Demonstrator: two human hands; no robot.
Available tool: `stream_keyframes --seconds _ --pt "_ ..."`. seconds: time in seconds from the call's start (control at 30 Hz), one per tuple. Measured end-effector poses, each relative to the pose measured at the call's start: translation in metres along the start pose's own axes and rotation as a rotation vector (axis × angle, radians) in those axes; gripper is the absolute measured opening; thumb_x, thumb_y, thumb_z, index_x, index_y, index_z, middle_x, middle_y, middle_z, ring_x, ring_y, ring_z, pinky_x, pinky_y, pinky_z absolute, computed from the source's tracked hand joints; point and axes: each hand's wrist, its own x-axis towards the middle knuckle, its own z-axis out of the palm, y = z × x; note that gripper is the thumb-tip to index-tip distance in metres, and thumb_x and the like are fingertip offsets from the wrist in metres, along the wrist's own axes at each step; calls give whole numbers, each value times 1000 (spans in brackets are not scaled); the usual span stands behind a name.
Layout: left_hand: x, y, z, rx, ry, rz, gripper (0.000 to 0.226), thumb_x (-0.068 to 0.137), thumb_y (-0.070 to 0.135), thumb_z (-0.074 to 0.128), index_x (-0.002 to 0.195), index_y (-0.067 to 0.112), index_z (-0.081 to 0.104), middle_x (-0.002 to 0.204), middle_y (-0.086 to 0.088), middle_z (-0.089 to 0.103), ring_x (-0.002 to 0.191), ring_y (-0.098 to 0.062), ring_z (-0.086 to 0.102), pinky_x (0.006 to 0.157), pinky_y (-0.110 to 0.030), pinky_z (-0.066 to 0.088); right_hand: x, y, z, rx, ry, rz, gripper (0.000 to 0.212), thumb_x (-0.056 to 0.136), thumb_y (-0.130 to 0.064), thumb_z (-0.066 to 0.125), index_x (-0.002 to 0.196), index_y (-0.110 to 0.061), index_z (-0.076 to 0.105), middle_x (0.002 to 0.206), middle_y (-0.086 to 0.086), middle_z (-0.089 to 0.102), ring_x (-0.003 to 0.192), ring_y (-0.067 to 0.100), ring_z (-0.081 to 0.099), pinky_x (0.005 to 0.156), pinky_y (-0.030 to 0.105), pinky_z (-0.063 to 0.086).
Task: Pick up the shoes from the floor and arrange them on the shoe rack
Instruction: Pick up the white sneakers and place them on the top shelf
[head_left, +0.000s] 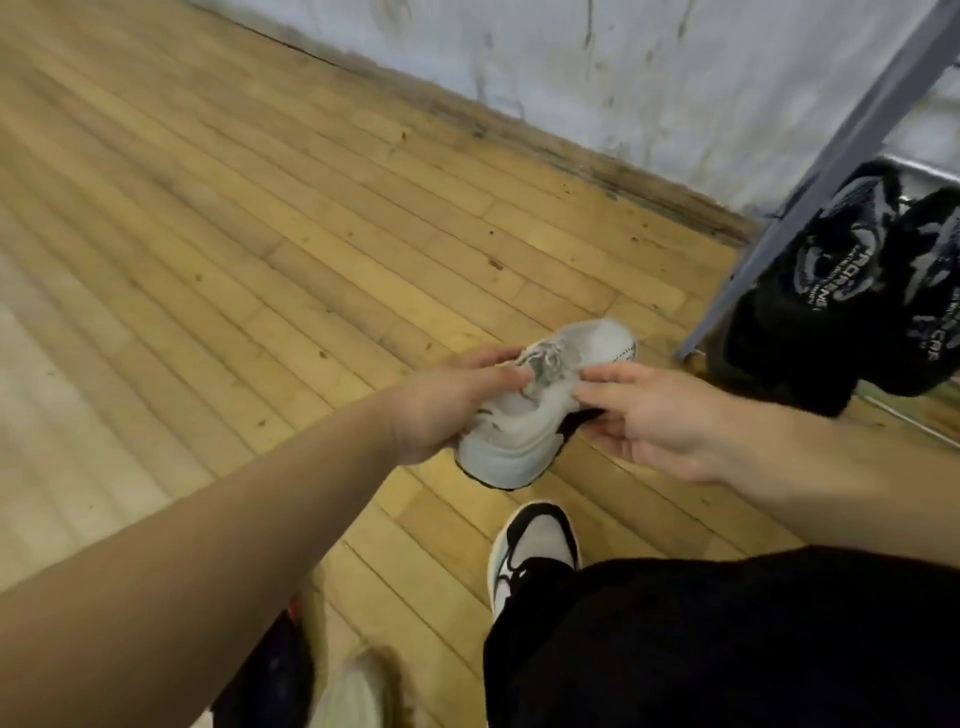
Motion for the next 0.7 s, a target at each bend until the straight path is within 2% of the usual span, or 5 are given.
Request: stream_keyframes --seconds 0.17,0.27,0.37,0.5,0.7 --pt "-76 6 -33 -72 91 94 65 84 52 69 144 38 53 125 7 75 116 -21 71 105 -52 53 -42 -74 47 -412 -95 -20 31 97 -25 71 126 -26 61 94 6 72 80 16 64 81 32 54" --pt "-111 2 -43 -156 149 139 64 83 49 71 144 39 54 127 5 74 119 -25 70 107 -54 50 -68 -95 84 -522 -88 -47 29 98 -25 70 124 -26 60 95 5 71 76 14 63 71 28 54" --pt "-142 -15 -52 -213 187 167 65 85 43 72 146 34 52 127 3 74 118 -25 71 104 -49 52 -84 -93 125 -604 -59 -50 32 98 -27 70 128 -26 59 101 3 70 79 12 67 69 26 55" --pt "-175 -49 -58 -250 202 160 45 99 32 67 143 31 55 125 -1 75 116 -26 72 104 -47 53 -97 -66 167 -628 -54 -58 50 97 -24 71 143 -27 52 113 4 70 94 17 74 84 32 61" --pt "-200 -72 -49 -274 221 165 58 86 38 70 142 31 56 127 -2 74 117 -27 71 109 -53 50 -115 -46 182 -707 -90 -96 58 98 -26 70 151 -23 46 117 3 67 92 15 72 83 30 61"
